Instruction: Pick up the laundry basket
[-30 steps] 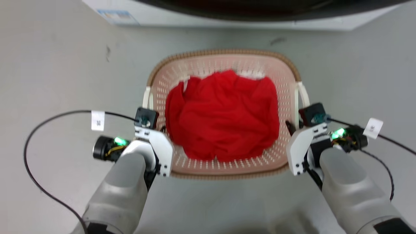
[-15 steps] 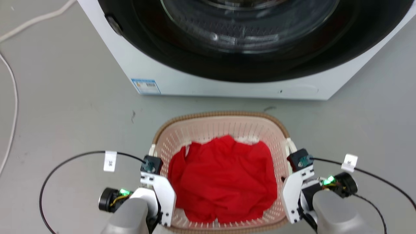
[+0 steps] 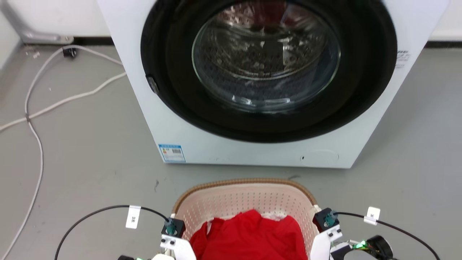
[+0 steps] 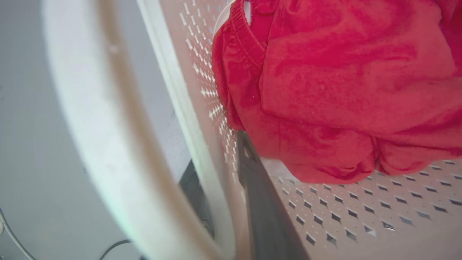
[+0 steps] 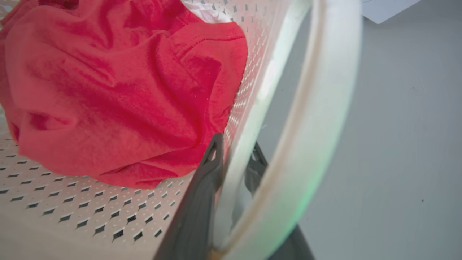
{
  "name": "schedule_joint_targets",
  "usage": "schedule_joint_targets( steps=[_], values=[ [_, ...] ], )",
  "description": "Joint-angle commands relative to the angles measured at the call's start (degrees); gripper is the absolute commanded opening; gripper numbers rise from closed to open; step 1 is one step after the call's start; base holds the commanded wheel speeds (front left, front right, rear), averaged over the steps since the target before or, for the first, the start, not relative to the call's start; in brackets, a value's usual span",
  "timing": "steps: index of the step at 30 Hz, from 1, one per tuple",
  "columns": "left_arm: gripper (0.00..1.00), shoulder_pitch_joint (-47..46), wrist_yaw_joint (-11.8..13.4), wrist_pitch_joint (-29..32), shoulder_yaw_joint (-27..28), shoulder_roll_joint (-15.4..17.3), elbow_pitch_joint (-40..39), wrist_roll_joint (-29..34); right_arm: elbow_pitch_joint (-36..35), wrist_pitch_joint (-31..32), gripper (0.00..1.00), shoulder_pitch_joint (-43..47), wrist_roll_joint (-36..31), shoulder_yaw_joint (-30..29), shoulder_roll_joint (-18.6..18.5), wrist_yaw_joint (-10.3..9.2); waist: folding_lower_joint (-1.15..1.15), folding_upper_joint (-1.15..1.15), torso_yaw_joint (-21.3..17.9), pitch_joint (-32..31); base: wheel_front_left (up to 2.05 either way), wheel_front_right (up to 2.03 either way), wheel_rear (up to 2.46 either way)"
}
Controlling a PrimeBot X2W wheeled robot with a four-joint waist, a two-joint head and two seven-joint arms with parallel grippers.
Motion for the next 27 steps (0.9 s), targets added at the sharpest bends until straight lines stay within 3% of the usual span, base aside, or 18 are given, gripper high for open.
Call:
schedule_joint_targets(
  steps=[1, 27],
  values=[
    [0.0, 0.64, -0.2, 0.31, -0.85, 0.5, -0.62, -0.38, -0.72, 0.44, 0.0, 1.28, 0.69, 1.29, -0.19, 0.3, 0.02, -0.01, -0.06, -2.68, 0.0, 0.0, 0.0],
    [0.0, 5.01, -0.15, 1.27, -9.63, 3.24, -2.24, -9.8, -3.07, 3.17, 0.0, 5.61, 14.52, 15.06, -4.57, 0.31, 0.02, -0.01, -0.64, -8.59, 0.0, 0.0, 0.0]
  ],
)
